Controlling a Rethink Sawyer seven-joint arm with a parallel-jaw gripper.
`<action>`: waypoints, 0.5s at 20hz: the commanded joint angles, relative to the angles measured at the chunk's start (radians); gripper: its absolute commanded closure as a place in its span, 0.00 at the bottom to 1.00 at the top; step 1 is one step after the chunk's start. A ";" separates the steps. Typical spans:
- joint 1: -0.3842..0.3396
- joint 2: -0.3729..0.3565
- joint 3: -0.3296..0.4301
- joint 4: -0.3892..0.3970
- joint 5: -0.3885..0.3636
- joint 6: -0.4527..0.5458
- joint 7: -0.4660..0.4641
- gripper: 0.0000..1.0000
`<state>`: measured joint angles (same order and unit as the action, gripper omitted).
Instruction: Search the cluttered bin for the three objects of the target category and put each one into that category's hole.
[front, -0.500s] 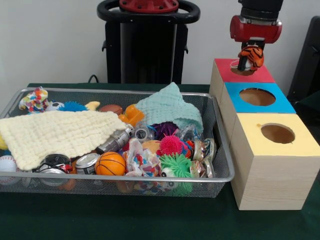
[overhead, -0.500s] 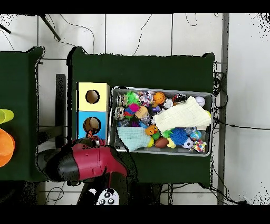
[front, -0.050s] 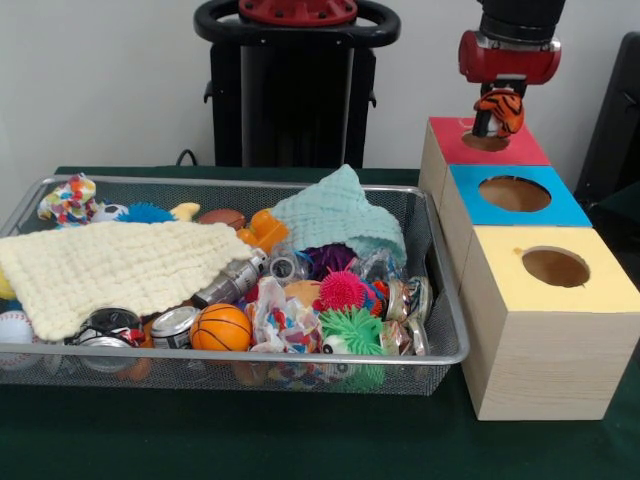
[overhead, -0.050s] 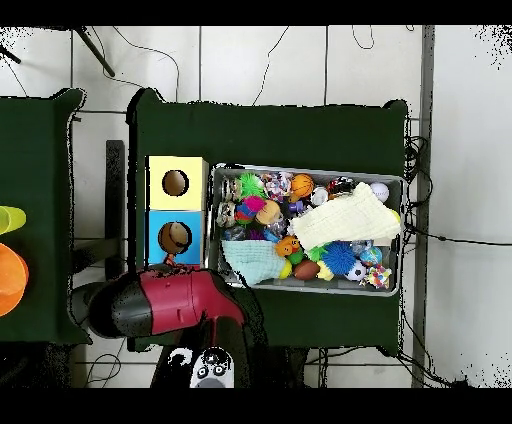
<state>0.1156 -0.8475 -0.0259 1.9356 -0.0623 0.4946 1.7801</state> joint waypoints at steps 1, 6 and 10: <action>-0.039 0.002 0.106 -0.021 -0.049 0.107 -0.039 1.00; -0.045 0.001 0.114 -0.018 -0.055 0.105 -0.034 1.00; -0.045 0.002 0.114 -0.019 -0.058 0.104 -0.029 1.00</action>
<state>0.1061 -0.8480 0.0034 1.9355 -0.0640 0.5121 1.7801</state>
